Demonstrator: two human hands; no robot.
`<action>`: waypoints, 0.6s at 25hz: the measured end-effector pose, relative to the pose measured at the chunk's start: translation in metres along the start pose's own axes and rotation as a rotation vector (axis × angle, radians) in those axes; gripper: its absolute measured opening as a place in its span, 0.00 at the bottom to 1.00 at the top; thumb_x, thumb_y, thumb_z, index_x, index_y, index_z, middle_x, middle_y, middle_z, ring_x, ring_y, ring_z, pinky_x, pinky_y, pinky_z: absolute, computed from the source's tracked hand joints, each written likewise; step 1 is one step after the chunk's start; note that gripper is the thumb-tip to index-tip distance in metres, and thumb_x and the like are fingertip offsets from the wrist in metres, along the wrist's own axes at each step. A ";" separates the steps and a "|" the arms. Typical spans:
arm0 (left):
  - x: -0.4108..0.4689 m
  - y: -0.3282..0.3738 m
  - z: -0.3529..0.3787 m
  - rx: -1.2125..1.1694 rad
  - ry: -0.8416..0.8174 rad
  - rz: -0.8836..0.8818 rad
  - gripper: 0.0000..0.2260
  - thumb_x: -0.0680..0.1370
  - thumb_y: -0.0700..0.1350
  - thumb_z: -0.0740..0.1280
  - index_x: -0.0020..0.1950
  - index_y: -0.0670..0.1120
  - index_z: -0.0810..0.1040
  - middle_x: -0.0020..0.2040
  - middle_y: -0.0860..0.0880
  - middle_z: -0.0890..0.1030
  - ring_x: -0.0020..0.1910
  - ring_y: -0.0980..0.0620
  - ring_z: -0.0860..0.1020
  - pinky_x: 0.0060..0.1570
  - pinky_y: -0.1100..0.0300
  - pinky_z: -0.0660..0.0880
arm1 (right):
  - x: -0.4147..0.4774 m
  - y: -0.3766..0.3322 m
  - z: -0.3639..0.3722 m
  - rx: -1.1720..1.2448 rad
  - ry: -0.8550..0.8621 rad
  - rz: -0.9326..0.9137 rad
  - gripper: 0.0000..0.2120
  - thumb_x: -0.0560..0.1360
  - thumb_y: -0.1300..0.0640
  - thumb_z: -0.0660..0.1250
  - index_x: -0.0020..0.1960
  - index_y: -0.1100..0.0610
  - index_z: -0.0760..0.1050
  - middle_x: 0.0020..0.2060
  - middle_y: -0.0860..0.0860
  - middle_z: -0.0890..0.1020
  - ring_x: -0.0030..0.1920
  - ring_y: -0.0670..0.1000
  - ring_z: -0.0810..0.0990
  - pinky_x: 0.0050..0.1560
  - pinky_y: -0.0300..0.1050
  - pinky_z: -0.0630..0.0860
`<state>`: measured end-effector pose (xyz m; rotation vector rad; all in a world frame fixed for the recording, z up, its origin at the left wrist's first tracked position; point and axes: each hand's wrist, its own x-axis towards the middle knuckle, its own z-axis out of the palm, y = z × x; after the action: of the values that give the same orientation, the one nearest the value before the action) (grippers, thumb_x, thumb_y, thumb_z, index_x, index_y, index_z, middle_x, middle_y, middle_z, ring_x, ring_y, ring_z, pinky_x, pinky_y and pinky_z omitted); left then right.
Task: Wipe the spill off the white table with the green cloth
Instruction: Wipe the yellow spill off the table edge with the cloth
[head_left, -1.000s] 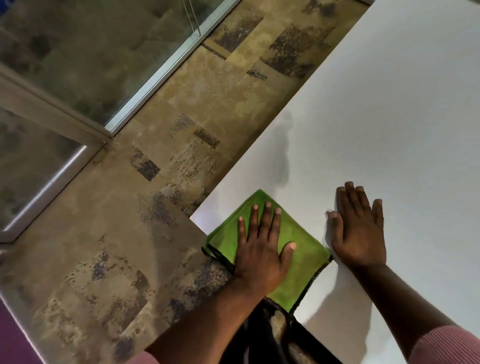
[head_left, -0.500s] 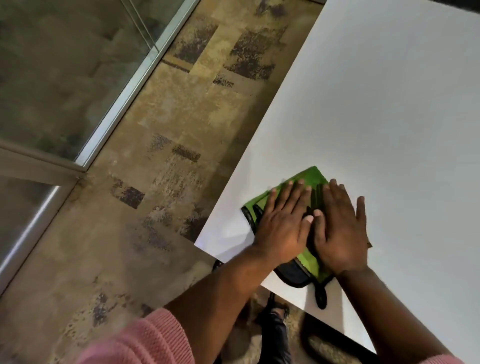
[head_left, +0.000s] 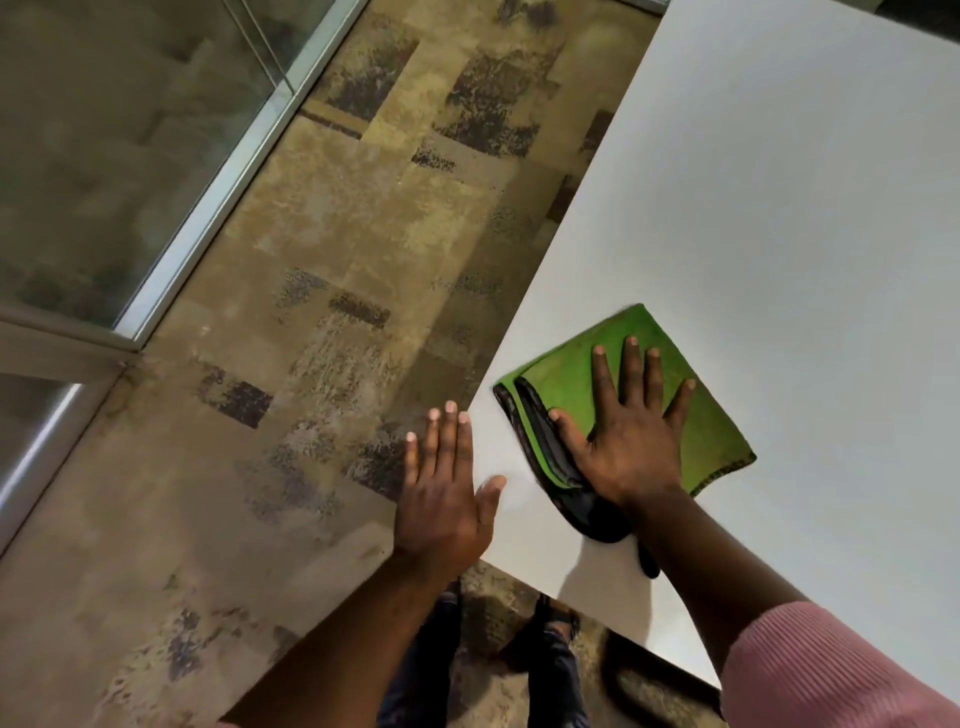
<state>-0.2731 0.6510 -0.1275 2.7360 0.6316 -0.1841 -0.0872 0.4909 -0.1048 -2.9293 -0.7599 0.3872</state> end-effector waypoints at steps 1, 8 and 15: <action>0.000 -0.001 0.001 0.009 -0.002 0.001 0.35 0.86 0.61 0.50 0.85 0.42 0.46 0.86 0.43 0.47 0.85 0.43 0.47 0.82 0.39 0.49 | 0.013 -0.009 -0.002 0.011 -0.001 0.009 0.43 0.79 0.23 0.43 0.86 0.45 0.44 0.86 0.56 0.44 0.85 0.60 0.39 0.78 0.76 0.37; 0.001 0.000 -0.004 0.014 -0.015 0.008 0.35 0.86 0.62 0.48 0.85 0.41 0.44 0.86 0.43 0.45 0.85 0.43 0.46 0.82 0.39 0.50 | -0.002 -0.034 0.009 0.001 0.039 -0.125 0.41 0.79 0.23 0.46 0.85 0.41 0.45 0.86 0.54 0.42 0.85 0.60 0.38 0.77 0.77 0.39; 0.002 0.003 -0.006 0.031 0.013 0.019 0.36 0.85 0.60 0.52 0.84 0.38 0.51 0.86 0.40 0.51 0.85 0.42 0.50 0.81 0.39 0.53 | 0.028 -0.039 0.012 -0.015 0.049 -0.196 0.41 0.78 0.22 0.47 0.85 0.39 0.49 0.86 0.53 0.47 0.85 0.60 0.41 0.77 0.77 0.38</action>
<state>-0.2701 0.6516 -0.1214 2.7738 0.6117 -0.1726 -0.0851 0.5384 -0.1166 -2.8309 -1.0356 0.2924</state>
